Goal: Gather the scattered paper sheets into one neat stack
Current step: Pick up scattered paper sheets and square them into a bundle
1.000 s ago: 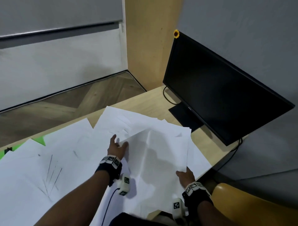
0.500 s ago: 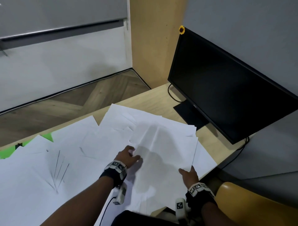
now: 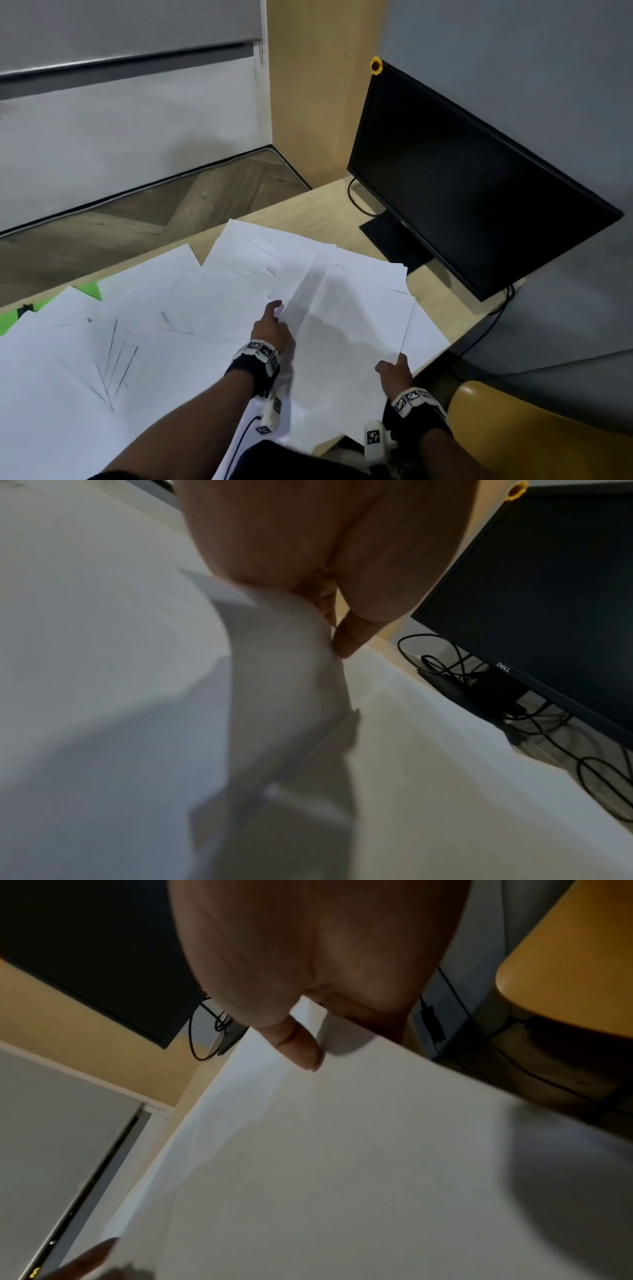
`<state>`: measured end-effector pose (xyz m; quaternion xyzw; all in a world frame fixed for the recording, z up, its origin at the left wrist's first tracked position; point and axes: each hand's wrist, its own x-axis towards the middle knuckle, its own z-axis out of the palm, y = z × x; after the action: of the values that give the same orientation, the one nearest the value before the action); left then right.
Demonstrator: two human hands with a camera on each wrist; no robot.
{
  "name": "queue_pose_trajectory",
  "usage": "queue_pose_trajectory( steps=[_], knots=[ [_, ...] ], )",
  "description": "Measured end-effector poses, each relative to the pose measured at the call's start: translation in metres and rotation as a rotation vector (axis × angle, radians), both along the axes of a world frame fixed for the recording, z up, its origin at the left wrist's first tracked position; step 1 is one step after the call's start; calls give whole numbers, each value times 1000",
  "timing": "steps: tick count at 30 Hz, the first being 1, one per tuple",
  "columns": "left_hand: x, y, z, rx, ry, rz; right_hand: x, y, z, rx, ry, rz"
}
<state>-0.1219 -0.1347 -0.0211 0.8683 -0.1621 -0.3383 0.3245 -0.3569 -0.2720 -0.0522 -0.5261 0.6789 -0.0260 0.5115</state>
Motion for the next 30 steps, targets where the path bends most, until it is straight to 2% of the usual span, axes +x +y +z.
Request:
queue_pose_trajectory(
  steps=[5,11,16,20,22,24,27,30],
  knots=[
    [-9,1,-8,5,94,-114,10,9,11,-9,-54,168],
    [-17,-6,2,-29,115,-17,13,14,10,-36,13,300],
    [-11,-12,8,125,89,-177,12,13,13,-69,38,403],
    [-2,-15,13,111,122,-205,11,10,14,-88,47,450],
    [-2,-18,23,38,100,-215,10,6,18,-107,45,423],
    [0,-22,40,-76,86,-188,12,2,29,-116,-6,318],
    [6,-28,61,-249,110,-171,18,-8,47,-97,-200,31],
    [10,-36,88,-344,105,-199,38,-16,87,-169,-384,-117]
  ],
)
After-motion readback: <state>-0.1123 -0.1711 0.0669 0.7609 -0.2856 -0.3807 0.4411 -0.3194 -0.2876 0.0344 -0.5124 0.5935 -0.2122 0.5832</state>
